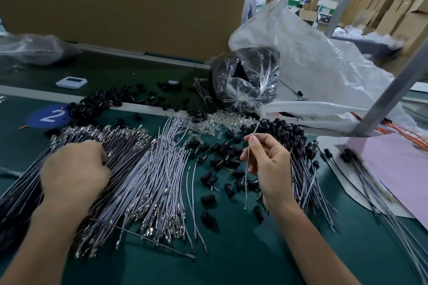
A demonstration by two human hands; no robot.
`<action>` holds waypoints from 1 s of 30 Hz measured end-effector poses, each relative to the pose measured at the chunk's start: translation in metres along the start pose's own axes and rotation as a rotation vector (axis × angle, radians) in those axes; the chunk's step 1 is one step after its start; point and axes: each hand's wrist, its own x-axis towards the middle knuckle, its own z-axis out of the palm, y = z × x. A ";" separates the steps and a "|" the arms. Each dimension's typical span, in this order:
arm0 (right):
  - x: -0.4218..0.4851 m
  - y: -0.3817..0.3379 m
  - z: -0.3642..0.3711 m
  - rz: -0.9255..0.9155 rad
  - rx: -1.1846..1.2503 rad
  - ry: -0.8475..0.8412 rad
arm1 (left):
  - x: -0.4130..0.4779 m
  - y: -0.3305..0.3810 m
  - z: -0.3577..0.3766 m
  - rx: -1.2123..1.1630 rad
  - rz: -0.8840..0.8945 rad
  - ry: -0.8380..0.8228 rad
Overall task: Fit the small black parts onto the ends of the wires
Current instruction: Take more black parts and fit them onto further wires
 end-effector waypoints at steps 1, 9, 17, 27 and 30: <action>0.000 0.000 0.000 -0.006 -0.003 0.002 | -0.001 0.002 0.000 0.010 0.004 0.001; 0.000 0.000 -0.001 -0.030 -0.023 0.006 | -0.010 0.013 -0.005 -0.103 0.031 0.102; -0.005 -0.002 0.002 -0.052 -0.003 -0.042 | -0.045 0.087 -0.028 -0.705 0.429 -0.017; -0.001 -0.004 -0.006 -0.756 -0.427 0.031 | -0.038 0.139 -0.015 -1.363 0.232 -0.885; -0.002 -0.002 -0.005 -0.777 -0.450 0.039 | -0.036 0.147 -0.009 -1.494 0.172 -1.087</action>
